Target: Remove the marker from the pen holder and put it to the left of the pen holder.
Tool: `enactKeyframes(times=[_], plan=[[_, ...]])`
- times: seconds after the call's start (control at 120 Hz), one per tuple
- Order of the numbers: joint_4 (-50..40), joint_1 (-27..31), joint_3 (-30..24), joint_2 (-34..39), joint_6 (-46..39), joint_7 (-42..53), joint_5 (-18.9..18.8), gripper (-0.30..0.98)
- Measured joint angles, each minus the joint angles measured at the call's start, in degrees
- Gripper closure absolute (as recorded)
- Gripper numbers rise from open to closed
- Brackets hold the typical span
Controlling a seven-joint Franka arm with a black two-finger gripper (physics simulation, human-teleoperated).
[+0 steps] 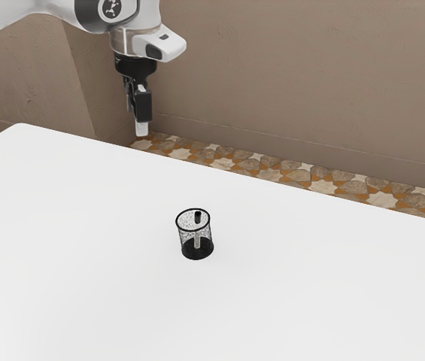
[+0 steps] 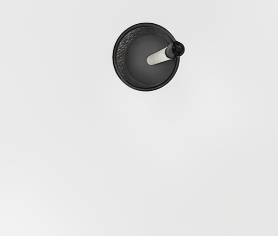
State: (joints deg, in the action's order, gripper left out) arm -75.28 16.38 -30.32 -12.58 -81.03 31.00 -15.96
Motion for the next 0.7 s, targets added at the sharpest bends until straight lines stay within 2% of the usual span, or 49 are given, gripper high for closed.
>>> enactKeyframes(times=[0.133,0.267,0.375,0.508,0.583,0.7], plan=[[-0.1,-2.5,-1.5,0.1,0.0,0.2,-0.3,0.0],[-0.4,-6.3,-1.9,-5.6,0.0,0.4,-0.6,0.0],[-0.3,-10.7,-1.6,-10.4,0.0,0.4,-4.7,0.0],[-0.3,-13.4,-0.5,-17.2,0.1,0.4,-10.5,0.0],[-0.6,-15.2,1.9,-19.6,0.2,0.4,-12.2,0.0],[-0.2,-15.7,2.9,-22.6,0.2,0.4,-13.3,0.0]])
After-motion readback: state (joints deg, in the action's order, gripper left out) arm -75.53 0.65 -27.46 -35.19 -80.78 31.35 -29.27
